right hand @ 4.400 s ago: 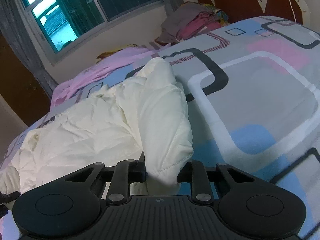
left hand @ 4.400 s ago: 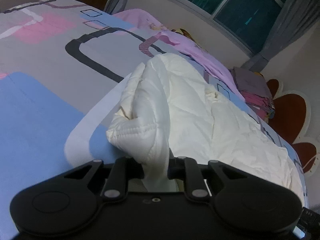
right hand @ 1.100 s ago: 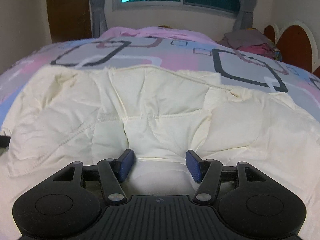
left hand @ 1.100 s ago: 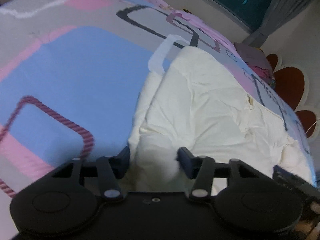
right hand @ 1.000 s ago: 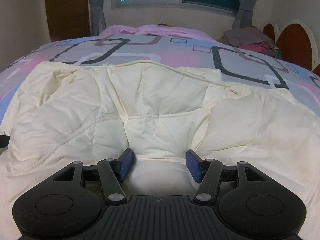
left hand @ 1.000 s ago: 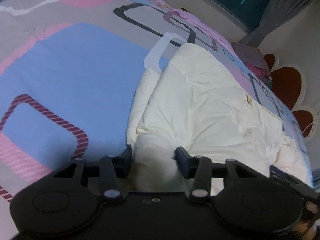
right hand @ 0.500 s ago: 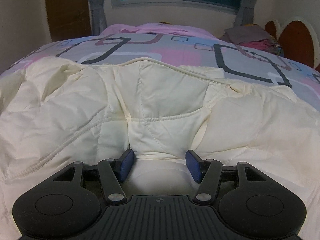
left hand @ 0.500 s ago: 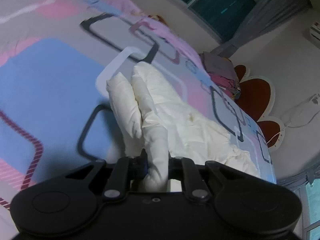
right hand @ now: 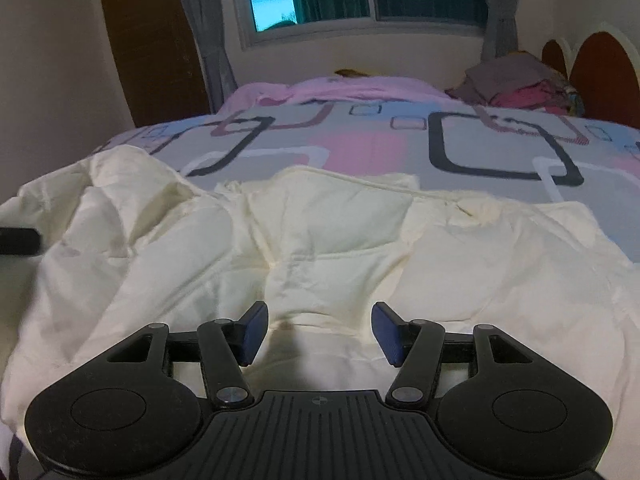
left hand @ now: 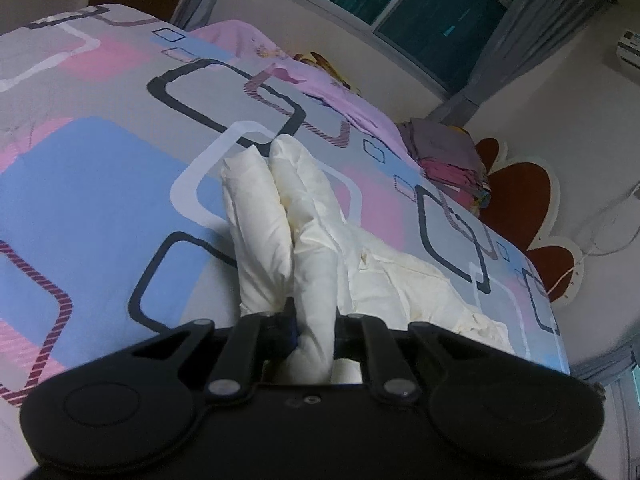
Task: Fold large clothes
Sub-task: 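Lift the gripped jacket edge with the left tool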
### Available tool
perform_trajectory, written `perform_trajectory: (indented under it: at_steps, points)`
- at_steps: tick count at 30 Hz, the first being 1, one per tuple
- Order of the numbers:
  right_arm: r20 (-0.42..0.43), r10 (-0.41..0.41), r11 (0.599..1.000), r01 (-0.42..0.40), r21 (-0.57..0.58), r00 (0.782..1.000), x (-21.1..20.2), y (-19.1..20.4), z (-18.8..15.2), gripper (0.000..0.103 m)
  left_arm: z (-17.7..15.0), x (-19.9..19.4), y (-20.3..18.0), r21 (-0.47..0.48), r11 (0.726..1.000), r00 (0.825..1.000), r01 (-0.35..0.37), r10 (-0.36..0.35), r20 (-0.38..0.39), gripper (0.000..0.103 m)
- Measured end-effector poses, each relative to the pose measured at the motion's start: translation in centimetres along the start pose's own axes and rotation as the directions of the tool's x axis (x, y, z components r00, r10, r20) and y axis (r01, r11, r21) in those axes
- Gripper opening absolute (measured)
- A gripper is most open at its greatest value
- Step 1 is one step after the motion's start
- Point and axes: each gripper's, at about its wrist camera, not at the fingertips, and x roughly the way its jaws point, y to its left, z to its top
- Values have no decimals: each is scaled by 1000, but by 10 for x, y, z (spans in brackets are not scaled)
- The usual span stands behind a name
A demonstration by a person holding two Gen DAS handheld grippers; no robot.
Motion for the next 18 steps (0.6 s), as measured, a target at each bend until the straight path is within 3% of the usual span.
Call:
perform_trajectory:
  at_steps: [1,10,18]
  points:
    - [-16,15,1000,-14,4,1000,6,0,0,32,0,-1,1,-6,1000,1000,-3,3,2,10]
    - [-32,13,999,-15,-39,999,31,12,1,31,-3,-17,-5,-4,999,999,34,-34,28,9]
    - [-22,32,999,-32,-23,999,21,4,-1,31,1,-18,-31,39,995,995,90,-92,37,9]
